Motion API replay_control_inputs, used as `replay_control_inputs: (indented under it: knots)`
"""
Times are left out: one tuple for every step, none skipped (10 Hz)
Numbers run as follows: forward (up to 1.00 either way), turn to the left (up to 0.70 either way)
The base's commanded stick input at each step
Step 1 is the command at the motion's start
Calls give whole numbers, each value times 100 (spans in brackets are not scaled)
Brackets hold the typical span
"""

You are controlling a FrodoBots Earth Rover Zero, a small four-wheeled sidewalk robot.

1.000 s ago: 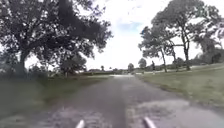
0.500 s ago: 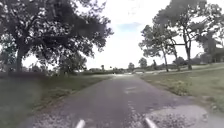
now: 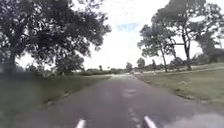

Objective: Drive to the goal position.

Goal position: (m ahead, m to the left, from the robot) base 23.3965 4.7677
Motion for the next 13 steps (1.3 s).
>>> replay_control_inputs:
  knots:
    - [70,0]
    - [70,0]
    - [70,0]
    - [70,0]
    - [70,0]
    - [70,0]
    - [70,0]
    - [70,0]
    - [70,0]
    - [70,0]
    - [70,0]
    - [70,0]
    - [70,0]
